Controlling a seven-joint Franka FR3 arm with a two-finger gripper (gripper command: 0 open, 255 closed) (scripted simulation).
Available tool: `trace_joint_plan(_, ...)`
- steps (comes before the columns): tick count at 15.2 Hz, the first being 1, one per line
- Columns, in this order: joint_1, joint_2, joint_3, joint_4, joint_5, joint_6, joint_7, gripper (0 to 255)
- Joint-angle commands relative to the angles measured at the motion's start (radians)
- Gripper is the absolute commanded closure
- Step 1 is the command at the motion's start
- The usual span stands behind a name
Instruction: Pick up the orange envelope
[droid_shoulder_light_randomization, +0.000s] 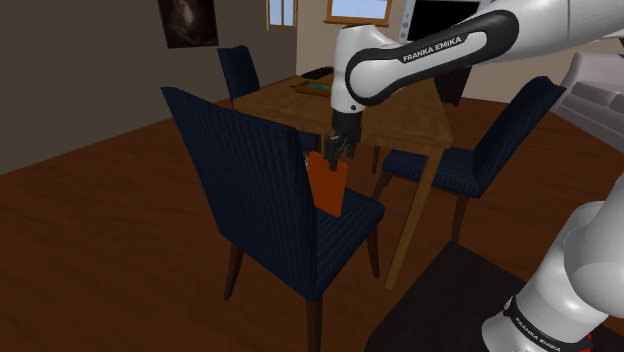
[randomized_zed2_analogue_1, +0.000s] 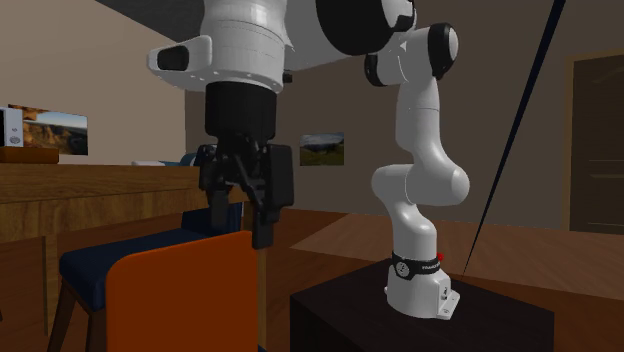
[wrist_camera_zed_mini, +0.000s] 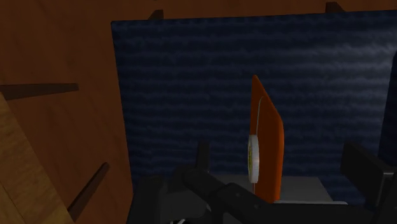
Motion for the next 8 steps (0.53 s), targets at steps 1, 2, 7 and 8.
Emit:
trace_joint_plan(1, 0.0, 0.013, 0.0, -0.011, -0.004, 0.025, 0.002, 0)
trace_joint_plan(2, 0.0, 0.017, 0.0, -0.02, -0.005, 0.038, 0.003, 0)
trace_joint_plan(7, -0.001, 0.028, 0.0, -0.043, -0.007, 0.071, 0.005, 255)
trace_joint_plan(8, 0.0, 0.028, 0.0, -0.043, -0.007, 0.071, 0.006, 255)
